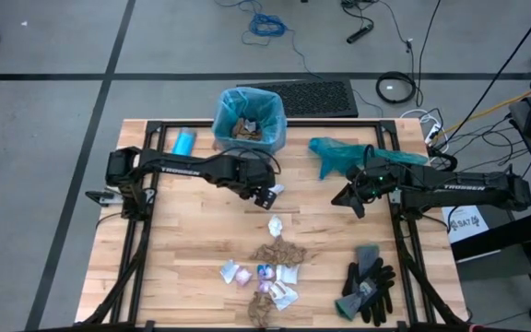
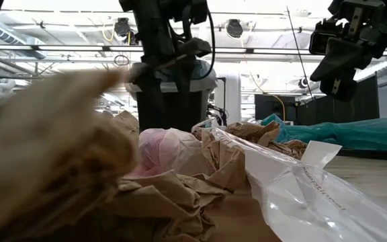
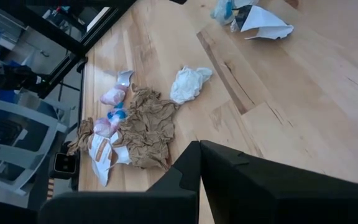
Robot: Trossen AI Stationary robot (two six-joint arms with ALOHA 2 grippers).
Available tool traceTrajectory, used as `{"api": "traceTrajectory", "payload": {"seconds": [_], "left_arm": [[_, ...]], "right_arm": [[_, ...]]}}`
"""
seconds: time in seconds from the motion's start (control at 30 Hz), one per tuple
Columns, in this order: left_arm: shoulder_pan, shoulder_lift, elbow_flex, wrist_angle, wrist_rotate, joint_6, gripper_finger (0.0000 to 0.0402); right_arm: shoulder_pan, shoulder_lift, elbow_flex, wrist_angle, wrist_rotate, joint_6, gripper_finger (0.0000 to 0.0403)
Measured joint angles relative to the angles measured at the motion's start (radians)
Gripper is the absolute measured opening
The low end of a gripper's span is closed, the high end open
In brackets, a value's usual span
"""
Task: Place trash/remove bag and relplace
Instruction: Put the blue plastic trash into the trash bin
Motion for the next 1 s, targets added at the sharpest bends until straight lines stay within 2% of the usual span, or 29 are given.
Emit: {"api": "traceTrajectory", "payload": {"seconds": [0.57,1.0], "left_arm": [[0.001,0.105,0.000,-0.003,-0.112,-0.001,0.0267],[0.001,0.212,0.000,0.010,-0.123,0.000,0.0259]], "right_arm": [[0.000,0.000,0.000,0.000,0.004,0.054,0.0000],[0.000,0.000,0.000,0.000,0.004,0.087,0.0000]]}}
